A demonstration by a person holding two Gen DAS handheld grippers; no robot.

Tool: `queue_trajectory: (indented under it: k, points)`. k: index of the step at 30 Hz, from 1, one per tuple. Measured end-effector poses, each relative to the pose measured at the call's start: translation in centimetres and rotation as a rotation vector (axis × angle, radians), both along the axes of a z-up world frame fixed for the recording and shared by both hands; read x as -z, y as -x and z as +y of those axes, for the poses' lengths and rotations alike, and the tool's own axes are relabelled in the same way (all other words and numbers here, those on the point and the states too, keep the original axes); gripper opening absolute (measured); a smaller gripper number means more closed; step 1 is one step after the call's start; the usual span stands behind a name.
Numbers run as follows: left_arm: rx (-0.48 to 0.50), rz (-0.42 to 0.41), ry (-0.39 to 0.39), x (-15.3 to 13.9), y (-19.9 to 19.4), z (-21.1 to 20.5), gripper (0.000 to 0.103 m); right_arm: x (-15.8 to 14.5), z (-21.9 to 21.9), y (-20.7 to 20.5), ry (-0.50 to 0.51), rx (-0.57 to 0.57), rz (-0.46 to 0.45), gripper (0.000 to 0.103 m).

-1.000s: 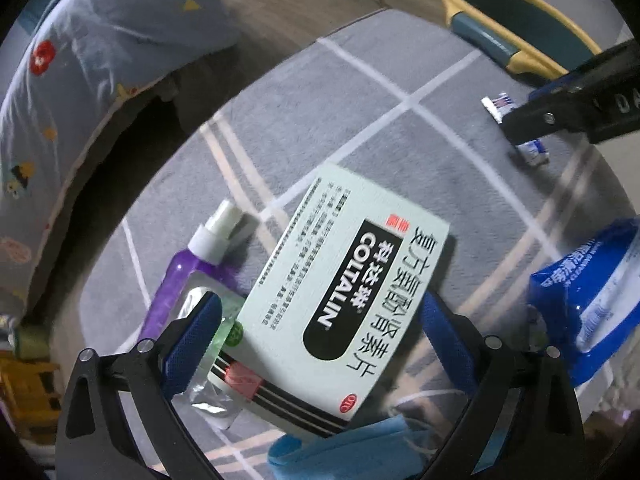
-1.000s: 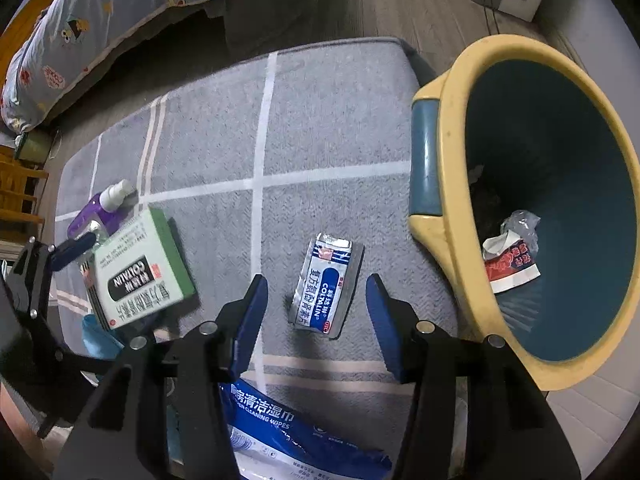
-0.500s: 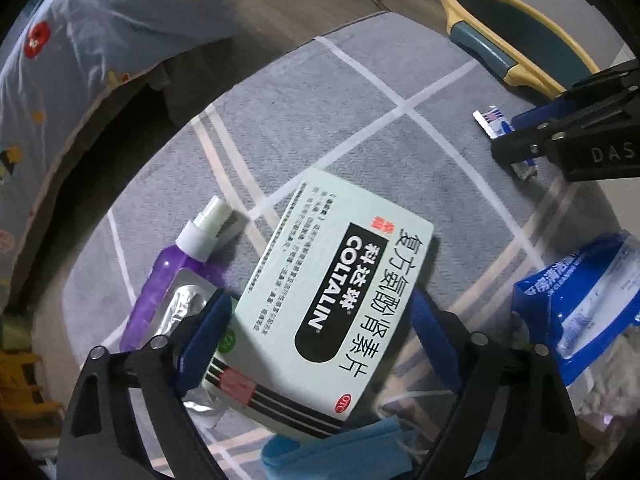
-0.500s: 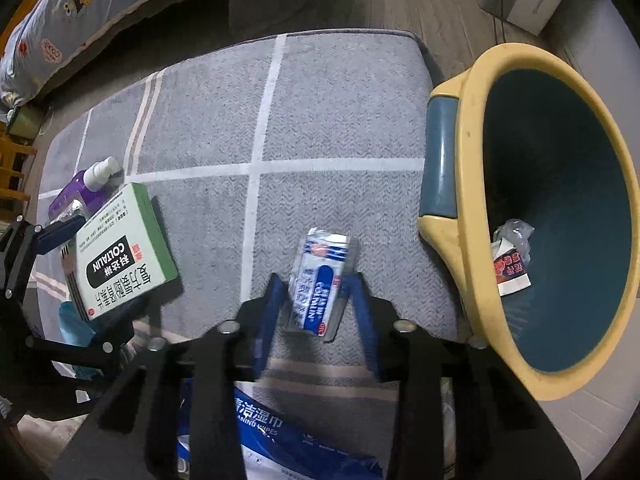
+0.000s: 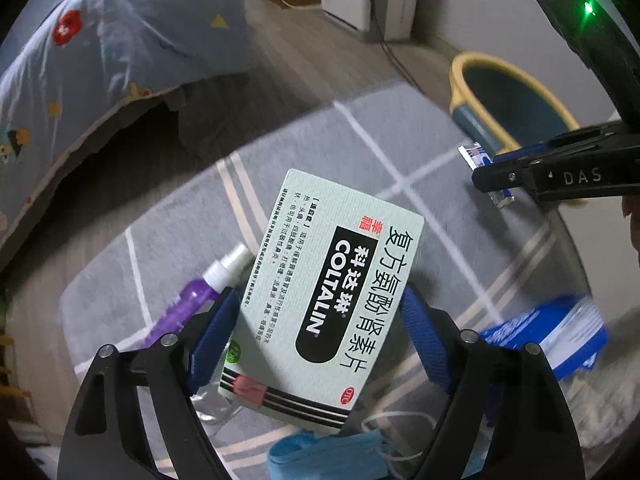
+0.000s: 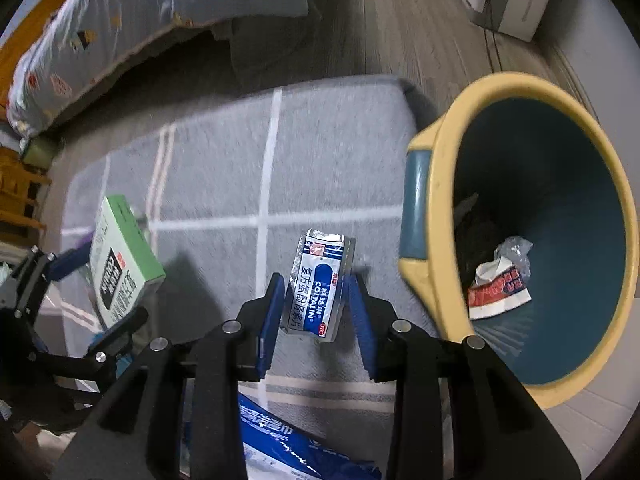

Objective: Collect trash
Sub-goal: 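Carry the medicine packet and COLTALIN box over the teal bin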

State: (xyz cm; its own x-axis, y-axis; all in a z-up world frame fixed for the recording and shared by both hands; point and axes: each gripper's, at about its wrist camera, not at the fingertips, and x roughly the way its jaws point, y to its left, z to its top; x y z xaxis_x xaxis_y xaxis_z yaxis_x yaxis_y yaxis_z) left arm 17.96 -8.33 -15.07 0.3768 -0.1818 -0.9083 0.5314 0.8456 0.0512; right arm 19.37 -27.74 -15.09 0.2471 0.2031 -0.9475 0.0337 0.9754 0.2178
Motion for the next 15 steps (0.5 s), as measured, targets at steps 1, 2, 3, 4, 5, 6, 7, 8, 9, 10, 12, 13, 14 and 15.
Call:
queue_trajectory:
  k: [1,2,3,4,5,6,7,8,9,10,12,13,14,15]
  points:
    - [-0.006,-0.008,0.008,-0.2,-0.1,0.1,0.081,-0.5,-0.1,-0.1,-0.001,0.002,-0.016,0.033]
    - [-0.015,-0.021,0.02,-0.6,-0.1,0.1,0.081,-1.2,-0.3,-0.2,0.001,0.003,-0.035,0.033]
    - [-0.022,-0.031,0.027,-1.0,0.0,0.0,0.081,-1.7,-0.4,-0.3,0.005,0.002,-0.051,0.033]
    - [-0.03,-0.042,0.038,-1.5,-0.1,0.1,0.081,-2.2,-0.5,-0.4,0.01,0.0,-0.067,0.033]
    - [-0.035,-0.047,0.045,-1.8,0.0,0.0,0.081,-2.4,-0.8,-0.5,0.009,-0.001,-0.079,0.033]
    - [-0.043,-0.057,0.051,-2.2,-0.1,0.0,0.081,-2.8,-1.0,-0.5,0.006,0.001,-0.089,0.033]
    - [-0.047,-0.065,0.055,-2.4,-0.3,0.1,0.081,-3.1,-1.2,-0.6,0.002,0.004,-0.098,0.033]
    - [-0.049,-0.075,0.059,-2.9,-0.3,0.0,0.081,-3.7,-1.5,-0.8,-0.001,0.005,-0.114,0.033]
    - [-0.05,-0.087,0.058,-3.3,-0.3,-0.1,0.081,-3.9,-1.7,-0.8,-0.002,0.005,-0.122,0.033]
    - [-0.051,-0.094,0.059,-3.6,-0.2,-0.2,0.081,-4.3,-1.9,-0.9,-0.005,0.007,-0.132,0.033]
    - [-0.058,-0.104,0.071,-4.2,-0.3,-0.4,0.081,-5.1,-2.5,-1.0,-0.017,0.015,-0.156,0.033]
    - [-0.062,-0.11,0.072,-4.5,-0.4,-0.4,0.081,-5.4,-2.8,-1.0,-0.022,0.019,-0.168,0.033]
    - [-0.065,-0.118,0.076,-4.8,-0.3,-0.6,0.081,-5.6,-3.1,-1.0,-0.025,0.021,-0.175,0.033]
    - [-0.065,-0.128,0.079,-5.1,-0.3,-0.8,0.081,-5.9,-3.4,-1.0,-0.026,0.023,-0.184,0.033]
